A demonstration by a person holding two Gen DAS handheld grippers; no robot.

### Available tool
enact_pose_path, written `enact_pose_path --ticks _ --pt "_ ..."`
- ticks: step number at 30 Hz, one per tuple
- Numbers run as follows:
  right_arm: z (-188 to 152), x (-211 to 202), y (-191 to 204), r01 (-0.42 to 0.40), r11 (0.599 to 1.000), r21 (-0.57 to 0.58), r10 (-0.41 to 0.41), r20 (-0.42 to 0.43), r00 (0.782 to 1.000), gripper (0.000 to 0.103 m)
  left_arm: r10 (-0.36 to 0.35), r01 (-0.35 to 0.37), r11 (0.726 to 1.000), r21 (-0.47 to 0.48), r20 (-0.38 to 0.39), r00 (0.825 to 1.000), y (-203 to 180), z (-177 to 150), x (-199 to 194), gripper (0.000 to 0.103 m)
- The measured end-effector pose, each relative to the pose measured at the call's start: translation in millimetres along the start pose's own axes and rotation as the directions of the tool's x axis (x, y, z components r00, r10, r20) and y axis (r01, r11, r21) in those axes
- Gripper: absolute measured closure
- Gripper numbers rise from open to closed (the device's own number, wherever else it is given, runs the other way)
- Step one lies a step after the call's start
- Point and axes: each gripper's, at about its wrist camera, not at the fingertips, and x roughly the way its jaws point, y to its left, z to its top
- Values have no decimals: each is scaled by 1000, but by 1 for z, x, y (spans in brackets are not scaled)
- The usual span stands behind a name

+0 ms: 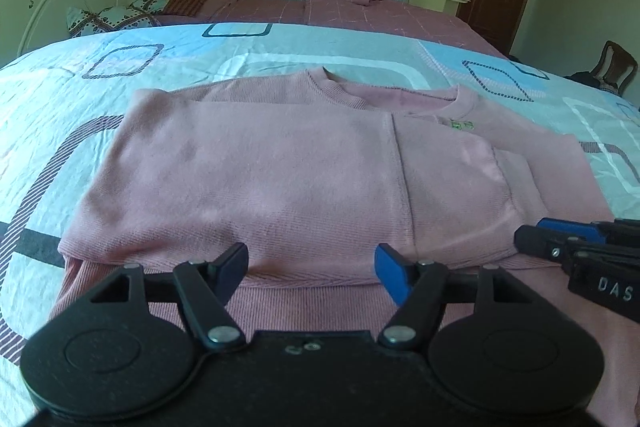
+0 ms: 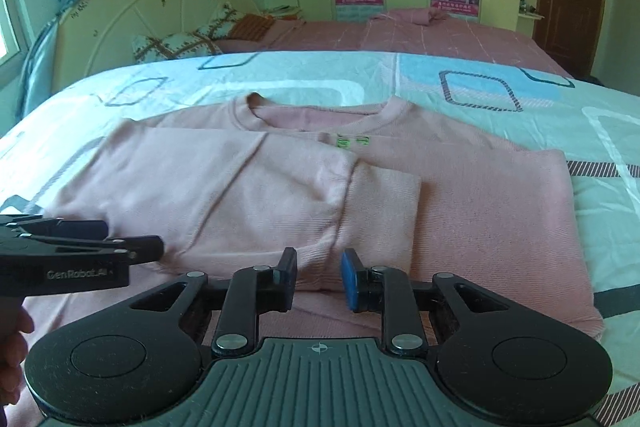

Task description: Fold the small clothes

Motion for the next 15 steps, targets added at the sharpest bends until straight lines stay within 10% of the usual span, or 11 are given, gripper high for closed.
enact_pose_path --ticks 15 --pt "-37 -7 51 -2 1000 -19 1 -71 997 79 -70 73 991 109 -32 997 -4 -36 -6 34"
